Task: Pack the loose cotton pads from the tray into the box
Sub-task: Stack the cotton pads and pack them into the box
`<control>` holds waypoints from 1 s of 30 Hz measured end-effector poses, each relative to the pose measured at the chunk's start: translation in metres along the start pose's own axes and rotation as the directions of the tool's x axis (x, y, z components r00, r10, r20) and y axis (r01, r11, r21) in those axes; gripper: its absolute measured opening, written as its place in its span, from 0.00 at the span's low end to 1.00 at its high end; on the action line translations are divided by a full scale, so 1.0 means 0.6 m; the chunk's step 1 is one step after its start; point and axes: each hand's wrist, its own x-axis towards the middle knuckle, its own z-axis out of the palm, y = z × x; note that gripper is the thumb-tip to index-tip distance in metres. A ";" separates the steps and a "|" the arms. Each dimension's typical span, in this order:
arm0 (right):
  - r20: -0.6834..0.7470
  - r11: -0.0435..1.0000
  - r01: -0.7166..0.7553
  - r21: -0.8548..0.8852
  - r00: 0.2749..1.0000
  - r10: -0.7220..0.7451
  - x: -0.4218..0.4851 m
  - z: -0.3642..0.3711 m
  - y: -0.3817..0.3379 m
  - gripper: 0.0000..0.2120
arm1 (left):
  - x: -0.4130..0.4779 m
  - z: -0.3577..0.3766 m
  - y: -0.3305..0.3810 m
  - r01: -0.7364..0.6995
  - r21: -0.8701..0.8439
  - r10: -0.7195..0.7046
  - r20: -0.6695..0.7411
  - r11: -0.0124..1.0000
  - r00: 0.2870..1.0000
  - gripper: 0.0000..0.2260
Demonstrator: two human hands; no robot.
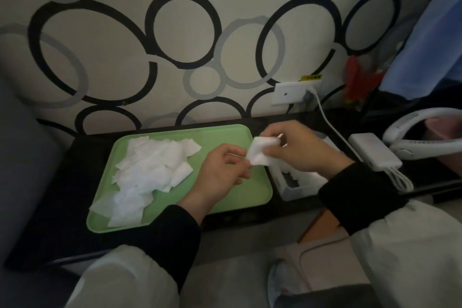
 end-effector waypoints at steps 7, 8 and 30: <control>-0.095 0.981 -0.193 0.016 0.976 0.194 -0.013 -0.053 0.081 0.06 | 0.019 0.093 -0.022 -0.095 0.202 0.071 0.119 0.975 0.990 0.07; -0.090 0.977 -0.210 0.025 0.973 0.212 -0.014 -0.049 0.087 0.06 | 0.020 0.100 -0.025 -0.110 0.235 0.081 0.130 0.966 0.988 0.08; 0.097 0.825 -0.109 -0.555 0.976 0.194 0.009 0.002 0.065 0.10 | 0.043 0.113 -0.040 -0.109 0.297 0.063 0.160 0.949 0.985 0.06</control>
